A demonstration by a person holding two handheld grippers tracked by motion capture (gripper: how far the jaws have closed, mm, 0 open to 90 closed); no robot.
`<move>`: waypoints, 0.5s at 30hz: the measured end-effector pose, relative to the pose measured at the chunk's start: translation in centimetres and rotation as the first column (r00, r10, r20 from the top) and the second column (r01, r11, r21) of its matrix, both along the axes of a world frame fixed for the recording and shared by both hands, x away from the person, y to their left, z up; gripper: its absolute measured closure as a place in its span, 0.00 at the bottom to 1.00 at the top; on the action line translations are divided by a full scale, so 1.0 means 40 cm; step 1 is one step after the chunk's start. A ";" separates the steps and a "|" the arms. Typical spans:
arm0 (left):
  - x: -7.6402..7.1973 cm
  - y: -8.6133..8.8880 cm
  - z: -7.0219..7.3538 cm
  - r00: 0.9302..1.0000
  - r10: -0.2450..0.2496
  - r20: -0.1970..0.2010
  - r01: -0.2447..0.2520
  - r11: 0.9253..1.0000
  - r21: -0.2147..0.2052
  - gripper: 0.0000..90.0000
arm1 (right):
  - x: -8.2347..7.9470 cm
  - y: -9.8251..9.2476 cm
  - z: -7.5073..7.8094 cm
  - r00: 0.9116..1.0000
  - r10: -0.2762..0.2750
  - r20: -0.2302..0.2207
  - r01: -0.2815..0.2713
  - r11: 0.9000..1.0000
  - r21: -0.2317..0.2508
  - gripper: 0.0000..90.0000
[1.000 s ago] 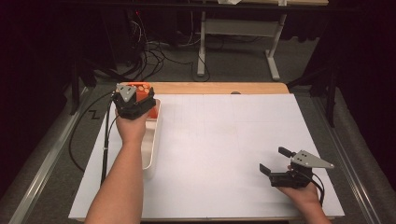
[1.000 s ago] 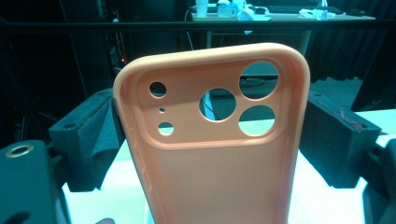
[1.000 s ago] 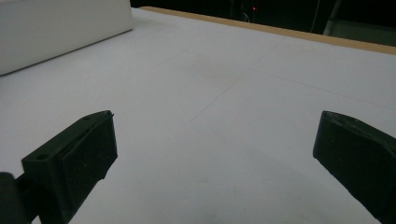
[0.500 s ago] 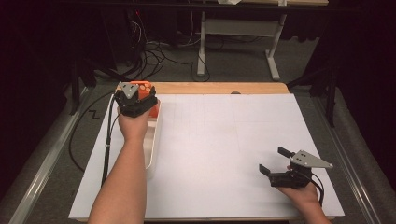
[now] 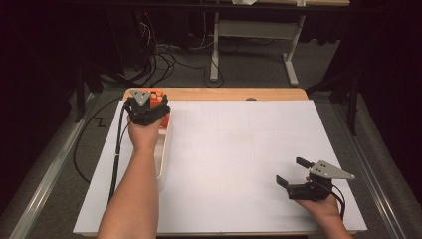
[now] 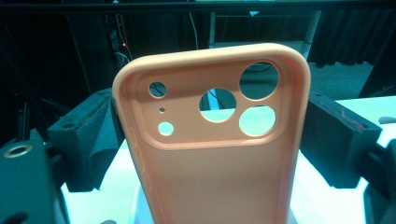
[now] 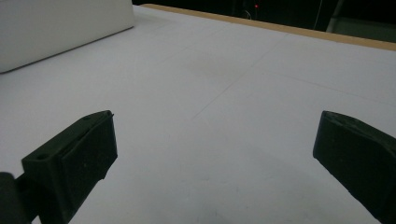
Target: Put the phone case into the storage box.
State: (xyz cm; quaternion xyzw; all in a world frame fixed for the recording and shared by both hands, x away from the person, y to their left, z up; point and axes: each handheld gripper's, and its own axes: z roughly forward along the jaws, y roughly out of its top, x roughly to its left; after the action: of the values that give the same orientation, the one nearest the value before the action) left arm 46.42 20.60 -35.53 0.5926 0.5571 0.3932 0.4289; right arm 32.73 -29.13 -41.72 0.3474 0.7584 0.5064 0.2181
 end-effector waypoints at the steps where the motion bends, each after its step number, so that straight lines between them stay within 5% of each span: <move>1: 0.001 0.000 -0.001 1.000 -0.002 -0.002 0.002 1.000 -0.005 0.16 | 0.000 0.001 0.000 1.000 0.000 0.000 0.000 1.000 0.000 0.00; 15: 0.010 -0.011 -0.014 0.999 0.017 -0.033 -0.018 1.000 -0.004 0.17 | 0.001 0.002 -0.002 1.000 0.001 -0.007 -0.001 1.000 0.000 0.00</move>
State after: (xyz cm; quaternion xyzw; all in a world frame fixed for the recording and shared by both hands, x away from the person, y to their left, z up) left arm 46.80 20.18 -36.09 0.5931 0.5700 0.3859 0.4175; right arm 32.75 -29.06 -41.82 0.3491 0.7593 0.5053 0.2151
